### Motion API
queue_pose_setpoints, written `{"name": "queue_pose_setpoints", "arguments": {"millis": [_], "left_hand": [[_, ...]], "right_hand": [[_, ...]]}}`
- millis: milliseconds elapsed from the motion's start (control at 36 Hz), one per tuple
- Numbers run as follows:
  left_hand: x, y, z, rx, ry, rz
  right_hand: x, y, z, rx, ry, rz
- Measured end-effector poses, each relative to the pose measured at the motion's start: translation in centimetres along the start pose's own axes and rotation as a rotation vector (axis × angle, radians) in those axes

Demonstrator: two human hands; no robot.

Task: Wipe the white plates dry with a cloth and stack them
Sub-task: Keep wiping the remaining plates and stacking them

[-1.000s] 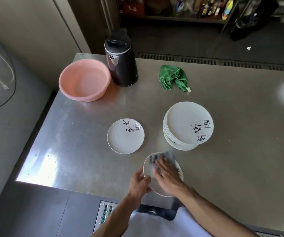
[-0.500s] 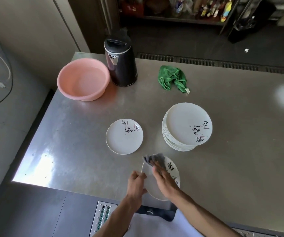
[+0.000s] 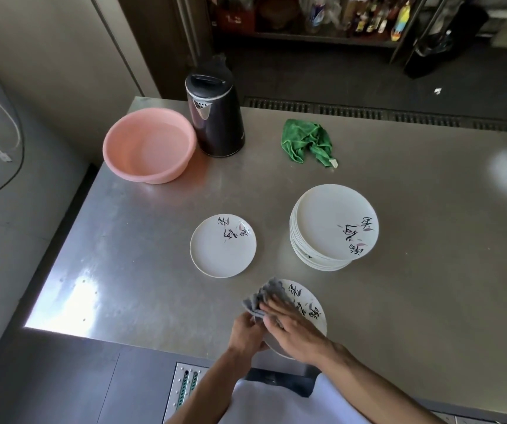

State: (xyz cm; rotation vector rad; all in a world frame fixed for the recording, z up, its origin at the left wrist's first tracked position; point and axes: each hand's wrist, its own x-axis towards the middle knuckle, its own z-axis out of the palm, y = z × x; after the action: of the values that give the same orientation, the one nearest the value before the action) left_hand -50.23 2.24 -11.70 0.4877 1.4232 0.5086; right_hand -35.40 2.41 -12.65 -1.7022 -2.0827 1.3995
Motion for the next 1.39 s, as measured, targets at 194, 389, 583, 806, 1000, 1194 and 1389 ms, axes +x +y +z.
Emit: {"name": "queue_pose_setpoints", "arguments": {"millis": [194,389,583,806,1000,1194,1389], "left_hand": [[-0.6,-0.1,0.1,-0.176,0.072,-0.042],[-0.2,0.7,-0.2,-0.043,0.078,-0.033],[-0.8,0.3,-0.6,-0.064,-0.054,0.001],[-1.0,0.3,-0.2,-0.058,-0.047,0.045],[-0.7,0.0,-0.4,-0.173,0.156,-0.019],[0.3,1.0,-0.6,0.012,0.158,-0.008],[-0.4,1.2,-0.4,-0.046,0.013,-0.038]], "right_hand": [[0.0,0.1,-1.0,-0.315,0.137,0.379],[-1.0,-2.4,-0.7,0.248,0.074,0.024],[0.7,-0.3,-0.4,-0.170,0.086,0.224],[0.2,0.0,-0.1,-0.095,0.006,0.000],[0.7,-0.3,-1.0,-0.223,0.152,0.357],[0.0,-2.2,-0.8,0.230,0.059,0.046],[0.4,0.2,-0.5,-0.189,0.095,0.094]]}}
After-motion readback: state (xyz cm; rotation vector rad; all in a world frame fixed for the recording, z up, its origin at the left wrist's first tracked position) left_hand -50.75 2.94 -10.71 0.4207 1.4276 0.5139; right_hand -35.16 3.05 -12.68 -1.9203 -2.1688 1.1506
